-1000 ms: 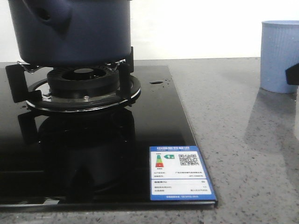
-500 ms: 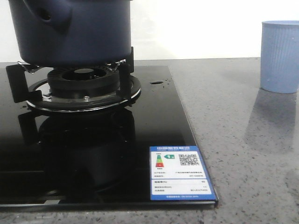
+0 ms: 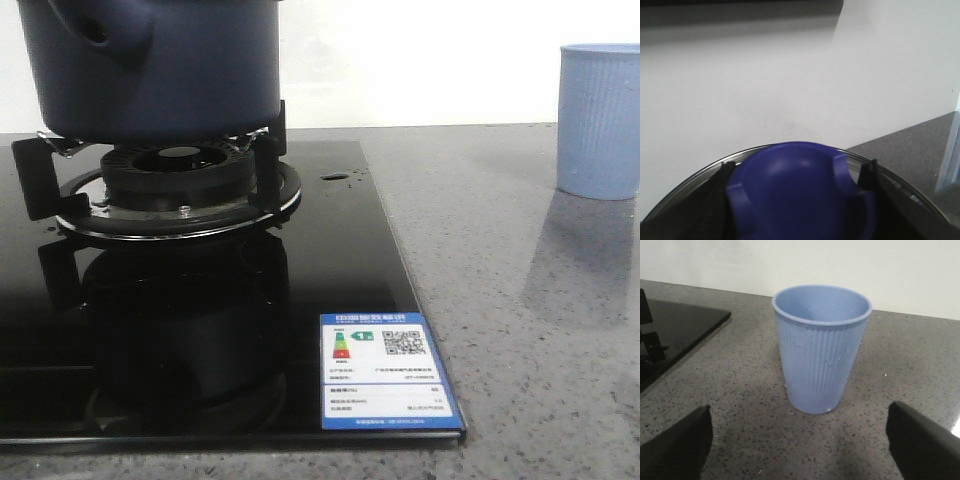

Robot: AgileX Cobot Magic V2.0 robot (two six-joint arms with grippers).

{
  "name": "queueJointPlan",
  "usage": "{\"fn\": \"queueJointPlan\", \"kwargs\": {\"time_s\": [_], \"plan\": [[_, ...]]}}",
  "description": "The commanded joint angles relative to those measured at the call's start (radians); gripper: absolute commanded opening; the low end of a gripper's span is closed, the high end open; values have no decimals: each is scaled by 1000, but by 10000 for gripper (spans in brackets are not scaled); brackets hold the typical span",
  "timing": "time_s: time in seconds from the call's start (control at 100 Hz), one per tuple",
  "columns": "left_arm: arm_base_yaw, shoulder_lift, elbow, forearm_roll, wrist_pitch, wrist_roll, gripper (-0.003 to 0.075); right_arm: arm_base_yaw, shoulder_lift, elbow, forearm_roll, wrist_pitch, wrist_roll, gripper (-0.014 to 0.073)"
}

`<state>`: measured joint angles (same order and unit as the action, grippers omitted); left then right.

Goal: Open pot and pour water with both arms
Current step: 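Lower the lid onto the pot with the left gripper and open it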

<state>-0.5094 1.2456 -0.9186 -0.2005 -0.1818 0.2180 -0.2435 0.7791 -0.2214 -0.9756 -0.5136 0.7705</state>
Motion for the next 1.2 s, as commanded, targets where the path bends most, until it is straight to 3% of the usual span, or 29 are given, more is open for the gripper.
{"fn": "queueJointPlan", "kwargs": {"time_s": [0.0, 1.07, 1.19], "plan": [[-8, -3, -37, 1, -126, 0, 360, -6, -8, -20, 16, -45, 2, 636], [-20, 57, -37, 2, -120, -2, 360, -6, -8, -20, 16, -52, 2, 636], [-20, 57, -37, 2, -109, -2, 428, -6, -8, -20, 16, -52, 2, 636]]}}
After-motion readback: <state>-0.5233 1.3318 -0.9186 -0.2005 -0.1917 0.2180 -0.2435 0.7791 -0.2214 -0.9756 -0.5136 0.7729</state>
